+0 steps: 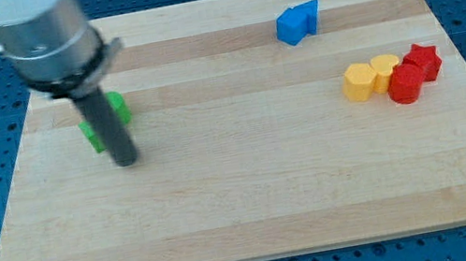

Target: Separate the blue cube from the blue triangle

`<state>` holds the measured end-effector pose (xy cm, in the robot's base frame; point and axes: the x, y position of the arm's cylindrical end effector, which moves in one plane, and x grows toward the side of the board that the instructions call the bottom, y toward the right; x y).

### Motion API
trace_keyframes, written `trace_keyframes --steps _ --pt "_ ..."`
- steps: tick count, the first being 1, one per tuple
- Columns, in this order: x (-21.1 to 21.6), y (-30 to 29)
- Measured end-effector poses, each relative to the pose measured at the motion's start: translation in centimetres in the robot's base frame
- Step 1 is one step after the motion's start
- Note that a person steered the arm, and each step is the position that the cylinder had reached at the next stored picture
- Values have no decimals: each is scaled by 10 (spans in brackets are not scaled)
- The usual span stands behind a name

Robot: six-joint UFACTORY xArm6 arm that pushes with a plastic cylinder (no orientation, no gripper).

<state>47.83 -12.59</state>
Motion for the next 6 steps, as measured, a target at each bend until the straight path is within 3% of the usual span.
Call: trace_keyframes --steps 2,3,4,6 --pt "-48 140" --pt "-87 166" --pt "-87 167" --pt "-89 226"
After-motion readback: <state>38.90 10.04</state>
